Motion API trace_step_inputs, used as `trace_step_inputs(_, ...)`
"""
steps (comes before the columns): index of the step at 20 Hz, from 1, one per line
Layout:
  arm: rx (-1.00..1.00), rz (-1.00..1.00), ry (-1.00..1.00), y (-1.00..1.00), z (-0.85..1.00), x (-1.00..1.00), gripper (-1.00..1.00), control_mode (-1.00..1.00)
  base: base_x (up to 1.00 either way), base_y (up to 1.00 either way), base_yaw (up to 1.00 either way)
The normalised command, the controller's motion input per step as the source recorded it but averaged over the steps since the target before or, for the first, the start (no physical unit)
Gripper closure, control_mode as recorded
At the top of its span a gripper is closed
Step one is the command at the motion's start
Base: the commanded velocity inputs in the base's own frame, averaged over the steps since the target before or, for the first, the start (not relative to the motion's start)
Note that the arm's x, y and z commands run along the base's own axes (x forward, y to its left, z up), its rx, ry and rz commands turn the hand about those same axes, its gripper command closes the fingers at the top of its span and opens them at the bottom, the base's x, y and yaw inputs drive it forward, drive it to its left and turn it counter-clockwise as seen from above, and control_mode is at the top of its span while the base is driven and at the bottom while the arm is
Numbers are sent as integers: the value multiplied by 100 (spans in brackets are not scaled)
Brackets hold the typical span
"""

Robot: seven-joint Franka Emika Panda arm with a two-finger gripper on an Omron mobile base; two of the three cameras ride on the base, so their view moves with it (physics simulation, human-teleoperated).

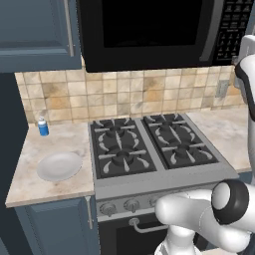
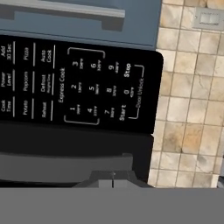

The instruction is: Pick the mushroom from the counter and place it in the microwave. Then turn on the microwave.

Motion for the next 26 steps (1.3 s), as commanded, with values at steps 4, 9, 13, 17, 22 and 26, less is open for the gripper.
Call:
trace_step_inputs(4, 0, 0, -1, -2, -2, 6, 100, -100, 0, 0, 0)
trace_step_inputs(9, 0, 0, 0, 0, -4, 6, 100, -100, 0, 0, 0)
trace_step_inputs(13, 0, 0, 0, 0, -5, 6, 100, -100, 0, 0, 0)
trace_step_inputs(17, 0, 0, 0, -1, -3, 6, 100, -100, 0, 0, 0)
trace_step_inputs(22, 0, 0, 0, -2, -1, 8, 100, -100, 0, 0, 0)
trace_step_inputs(26, 0, 0, 0, -4, -1, 9, 100, -100, 0, 0, 0)
